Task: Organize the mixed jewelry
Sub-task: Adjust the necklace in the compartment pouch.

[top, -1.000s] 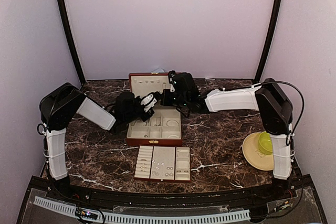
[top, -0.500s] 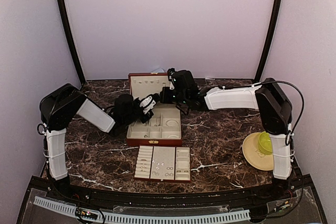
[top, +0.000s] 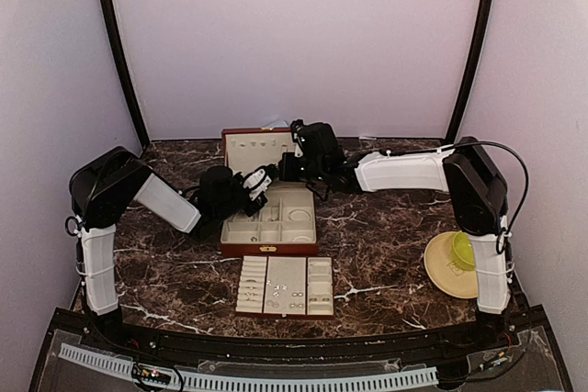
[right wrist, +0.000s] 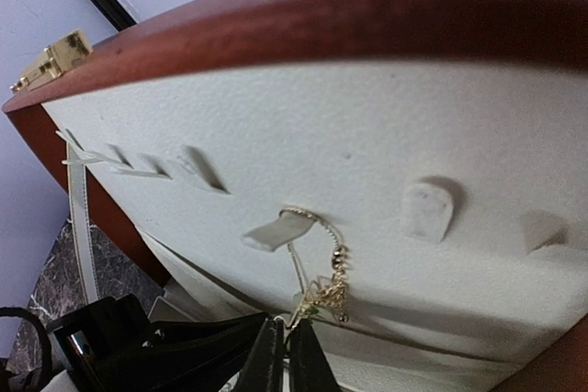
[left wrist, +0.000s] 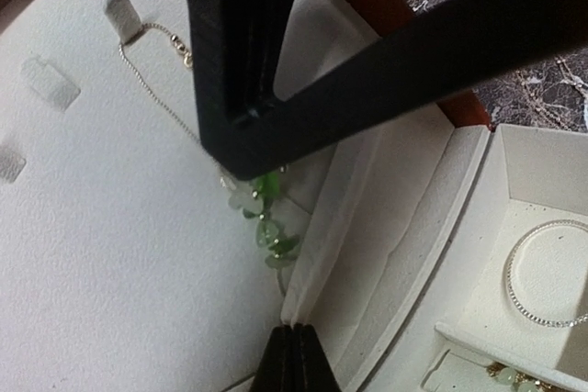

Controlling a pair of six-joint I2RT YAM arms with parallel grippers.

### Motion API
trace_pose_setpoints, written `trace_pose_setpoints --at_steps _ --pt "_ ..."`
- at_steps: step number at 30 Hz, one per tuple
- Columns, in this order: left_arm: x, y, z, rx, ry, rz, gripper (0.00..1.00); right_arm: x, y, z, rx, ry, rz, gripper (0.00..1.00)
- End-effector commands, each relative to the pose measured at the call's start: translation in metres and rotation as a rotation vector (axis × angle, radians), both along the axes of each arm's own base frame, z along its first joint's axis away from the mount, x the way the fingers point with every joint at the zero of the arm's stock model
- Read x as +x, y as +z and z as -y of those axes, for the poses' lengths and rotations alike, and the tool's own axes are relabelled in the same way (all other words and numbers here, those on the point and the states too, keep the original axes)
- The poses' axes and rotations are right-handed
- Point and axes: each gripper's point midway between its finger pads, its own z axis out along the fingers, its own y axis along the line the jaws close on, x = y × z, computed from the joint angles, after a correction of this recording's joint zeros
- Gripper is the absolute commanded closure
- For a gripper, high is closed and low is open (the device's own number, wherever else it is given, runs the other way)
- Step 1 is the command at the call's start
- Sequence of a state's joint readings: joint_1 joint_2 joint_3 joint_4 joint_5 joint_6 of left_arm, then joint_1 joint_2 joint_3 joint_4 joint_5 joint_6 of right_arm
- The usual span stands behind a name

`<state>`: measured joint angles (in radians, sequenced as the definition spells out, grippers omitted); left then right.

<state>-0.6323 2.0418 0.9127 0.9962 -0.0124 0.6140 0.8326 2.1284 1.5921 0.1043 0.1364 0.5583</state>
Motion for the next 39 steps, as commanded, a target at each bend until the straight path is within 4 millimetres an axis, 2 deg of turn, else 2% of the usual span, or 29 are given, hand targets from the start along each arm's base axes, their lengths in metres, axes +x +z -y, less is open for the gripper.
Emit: trace_pose_setpoints --at_steps 1,10,13,19,26,30,39 --pt "-0.019 0.006 0.014 0.006 -0.077 0.008 1.00 0.014 -0.006 0.004 -0.018 -0.053 0.023 0.90" --pt "-0.019 0.008 0.015 0.004 -0.082 0.016 1.00 0.014 -0.005 0.002 -0.017 -0.048 0.026 0.85" --pt "-0.018 0.008 0.015 0.005 -0.080 0.014 1.00 0.013 -0.003 0.001 -0.014 -0.042 0.025 0.80" --pt "-0.006 0.012 0.011 -0.017 -0.007 -0.003 1.00 0.005 0.015 0.000 0.018 -0.005 0.029 0.72" --pt "0.001 0.018 0.010 -0.054 0.029 -0.010 1.00 -0.012 0.038 0.010 0.055 0.018 0.029 0.61" --pt "0.003 0.022 0.009 -0.070 0.039 -0.007 1.00 -0.019 0.043 0.019 0.062 0.007 0.023 0.55" --pt "0.001 0.021 0.009 -0.072 0.034 -0.016 1.00 -0.025 0.053 0.027 0.069 0.007 0.030 0.50"
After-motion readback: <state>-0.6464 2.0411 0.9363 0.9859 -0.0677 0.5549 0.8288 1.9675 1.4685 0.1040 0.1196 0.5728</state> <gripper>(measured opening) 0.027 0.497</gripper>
